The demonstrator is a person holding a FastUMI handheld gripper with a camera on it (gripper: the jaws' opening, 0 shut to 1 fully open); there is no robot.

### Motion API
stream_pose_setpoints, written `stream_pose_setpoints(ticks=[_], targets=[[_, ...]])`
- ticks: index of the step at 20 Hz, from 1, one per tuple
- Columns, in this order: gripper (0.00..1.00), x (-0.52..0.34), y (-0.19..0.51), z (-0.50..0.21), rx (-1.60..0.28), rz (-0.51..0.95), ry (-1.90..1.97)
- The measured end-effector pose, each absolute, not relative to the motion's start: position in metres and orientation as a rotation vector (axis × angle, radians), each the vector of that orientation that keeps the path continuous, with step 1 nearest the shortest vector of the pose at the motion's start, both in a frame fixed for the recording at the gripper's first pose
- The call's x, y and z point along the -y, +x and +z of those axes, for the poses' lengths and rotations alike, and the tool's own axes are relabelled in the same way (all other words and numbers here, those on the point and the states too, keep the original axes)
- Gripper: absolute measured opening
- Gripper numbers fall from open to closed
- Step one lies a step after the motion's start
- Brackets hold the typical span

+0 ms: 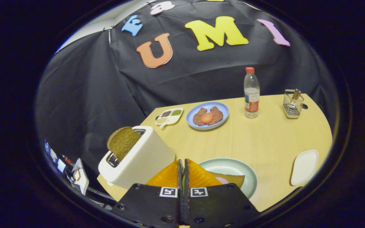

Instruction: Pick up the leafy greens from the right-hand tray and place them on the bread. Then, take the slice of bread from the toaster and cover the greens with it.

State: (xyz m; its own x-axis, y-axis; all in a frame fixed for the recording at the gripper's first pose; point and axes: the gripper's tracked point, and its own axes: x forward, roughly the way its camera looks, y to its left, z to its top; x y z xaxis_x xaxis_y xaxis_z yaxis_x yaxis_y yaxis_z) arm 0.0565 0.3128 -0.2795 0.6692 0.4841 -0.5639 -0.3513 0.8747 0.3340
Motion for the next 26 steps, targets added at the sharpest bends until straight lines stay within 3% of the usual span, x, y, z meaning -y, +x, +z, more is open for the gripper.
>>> stream_pose_setpoints(ticks=[11,21,23,25,26], targets=[[0.00,-0.238,0.095,-0.334,-0.699,0.372,0.085],[0.01,-0.259,0.096,-0.365,-0.700,0.483,0.015],[0.05,-0.262,0.097,-0.364,-0.694,0.489,0.010],[0.19,-0.260,0.098,-0.360,-0.678,0.490,-0.015],[0.21,-0.260,0.098,-0.355,-0.653,0.491,-0.027]])
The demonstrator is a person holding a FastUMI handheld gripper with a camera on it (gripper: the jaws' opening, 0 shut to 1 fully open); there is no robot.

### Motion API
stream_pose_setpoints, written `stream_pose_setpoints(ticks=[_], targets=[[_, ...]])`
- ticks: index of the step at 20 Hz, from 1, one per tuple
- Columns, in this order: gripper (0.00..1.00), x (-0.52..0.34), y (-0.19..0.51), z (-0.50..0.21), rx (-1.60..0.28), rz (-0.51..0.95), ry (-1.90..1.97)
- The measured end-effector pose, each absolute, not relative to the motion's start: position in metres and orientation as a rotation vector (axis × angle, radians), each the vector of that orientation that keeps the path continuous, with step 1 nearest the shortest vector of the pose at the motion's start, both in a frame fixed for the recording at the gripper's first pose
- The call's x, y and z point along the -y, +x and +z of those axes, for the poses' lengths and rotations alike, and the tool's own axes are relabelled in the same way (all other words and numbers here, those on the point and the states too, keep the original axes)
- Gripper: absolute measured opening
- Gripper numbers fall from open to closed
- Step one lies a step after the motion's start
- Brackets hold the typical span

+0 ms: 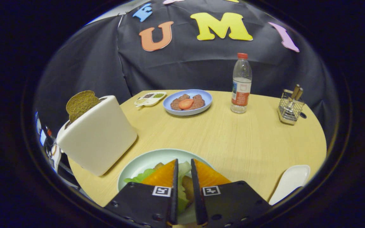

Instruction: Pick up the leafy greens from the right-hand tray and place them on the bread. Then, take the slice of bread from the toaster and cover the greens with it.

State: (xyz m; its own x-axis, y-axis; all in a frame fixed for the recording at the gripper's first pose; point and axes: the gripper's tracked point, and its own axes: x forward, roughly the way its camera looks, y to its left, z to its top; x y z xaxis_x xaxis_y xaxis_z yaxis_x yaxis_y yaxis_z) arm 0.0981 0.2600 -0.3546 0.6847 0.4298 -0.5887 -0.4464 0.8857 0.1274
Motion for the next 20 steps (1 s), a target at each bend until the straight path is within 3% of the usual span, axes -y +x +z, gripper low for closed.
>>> stream_pose_setpoints(ticks=[1,4,6,20], targets=[[0.29,-0.260,0.098,-0.349,-0.631,0.491,-0.035],[0.85,-0.254,0.099,-0.329,-0.567,0.462,-0.068],[0.93,-0.248,0.092,-0.310,-0.544,0.433,-0.056],[0.96,-0.286,0.009,-0.143,-0.353,0.294,-0.012]])
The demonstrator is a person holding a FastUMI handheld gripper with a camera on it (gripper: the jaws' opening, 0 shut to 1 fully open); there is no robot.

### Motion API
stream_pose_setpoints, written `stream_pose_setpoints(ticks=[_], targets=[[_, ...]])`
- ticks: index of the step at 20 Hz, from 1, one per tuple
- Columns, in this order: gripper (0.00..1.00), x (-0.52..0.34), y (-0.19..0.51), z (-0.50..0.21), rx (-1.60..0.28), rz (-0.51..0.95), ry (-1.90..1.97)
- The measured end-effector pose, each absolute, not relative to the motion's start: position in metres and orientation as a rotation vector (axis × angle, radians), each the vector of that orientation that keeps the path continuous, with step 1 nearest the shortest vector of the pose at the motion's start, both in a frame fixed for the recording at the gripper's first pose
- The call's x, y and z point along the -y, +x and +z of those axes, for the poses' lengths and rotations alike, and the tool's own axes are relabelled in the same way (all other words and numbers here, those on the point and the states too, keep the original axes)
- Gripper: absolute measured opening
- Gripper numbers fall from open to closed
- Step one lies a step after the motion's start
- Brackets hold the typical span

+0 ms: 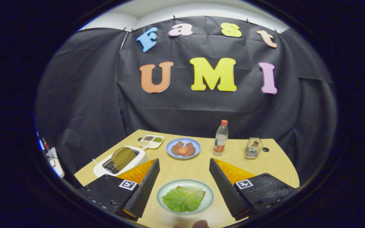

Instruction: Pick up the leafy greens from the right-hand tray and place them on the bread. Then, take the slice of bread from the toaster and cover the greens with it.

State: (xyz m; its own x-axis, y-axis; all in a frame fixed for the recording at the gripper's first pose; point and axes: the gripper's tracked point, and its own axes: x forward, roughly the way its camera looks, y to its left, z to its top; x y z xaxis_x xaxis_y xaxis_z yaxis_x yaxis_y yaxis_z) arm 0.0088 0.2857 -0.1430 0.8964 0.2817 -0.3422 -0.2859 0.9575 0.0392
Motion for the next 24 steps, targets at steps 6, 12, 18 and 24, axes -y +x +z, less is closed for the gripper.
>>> stream_pose_setpoints(ticks=[6,12,18,24], targets=[[0.96,-0.357,-0.002,-0.130,-0.339,0.338,0.003],[0.96,-0.425,0.000,-0.159,-0.409,0.328,0.040],[0.96,-0.487,0.014,-0.194,-0.471,0.296,0.054],[0.89,-0.503,0.035,-0.219,-0.507,0.216,0.071]])
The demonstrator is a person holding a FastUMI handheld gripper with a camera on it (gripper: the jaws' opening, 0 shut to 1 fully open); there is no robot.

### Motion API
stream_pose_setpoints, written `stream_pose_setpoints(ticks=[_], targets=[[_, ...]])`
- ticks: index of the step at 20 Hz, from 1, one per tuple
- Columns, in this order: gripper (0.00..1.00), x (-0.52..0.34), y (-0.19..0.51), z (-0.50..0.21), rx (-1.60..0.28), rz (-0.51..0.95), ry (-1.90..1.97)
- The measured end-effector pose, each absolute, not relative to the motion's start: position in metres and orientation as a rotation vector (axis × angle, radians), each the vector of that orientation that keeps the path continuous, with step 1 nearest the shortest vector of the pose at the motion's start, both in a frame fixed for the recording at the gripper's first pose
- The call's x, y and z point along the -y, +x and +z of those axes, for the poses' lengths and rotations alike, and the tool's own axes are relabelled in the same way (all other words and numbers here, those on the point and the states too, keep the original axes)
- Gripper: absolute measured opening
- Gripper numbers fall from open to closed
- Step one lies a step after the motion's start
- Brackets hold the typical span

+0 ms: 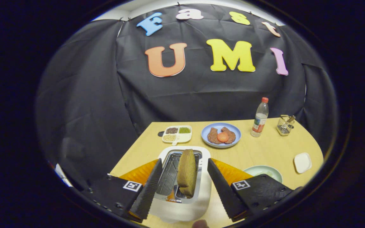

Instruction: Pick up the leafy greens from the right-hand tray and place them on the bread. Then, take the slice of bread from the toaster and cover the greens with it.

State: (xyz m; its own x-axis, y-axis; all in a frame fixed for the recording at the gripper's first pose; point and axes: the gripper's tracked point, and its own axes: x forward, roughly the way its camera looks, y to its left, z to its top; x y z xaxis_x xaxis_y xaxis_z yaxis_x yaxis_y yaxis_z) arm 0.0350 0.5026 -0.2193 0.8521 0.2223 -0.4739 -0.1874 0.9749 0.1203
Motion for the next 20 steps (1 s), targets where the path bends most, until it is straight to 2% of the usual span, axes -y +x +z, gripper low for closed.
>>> stream_pose_setpoints(ticks=[4,8,11,12,13,20], targets=[[0.74,-0.505,0.041,-0.237,-0.534,0.188,0.042],[0.38,-0.499,0.046,-0.238,-0.518,0.145,0.007],[0.16,-0.504,0.046,-0.240,-0.540,0.172,0.024],[0.16,-0.501,0.046,-0.237,-0.547,0.173,0.021],[0.09,-0.502,0.047,-0.235,-0.552,0.191,0.031],[0.09,-0.500,0.038,-0.195,-0.514,0.278,0.065]])
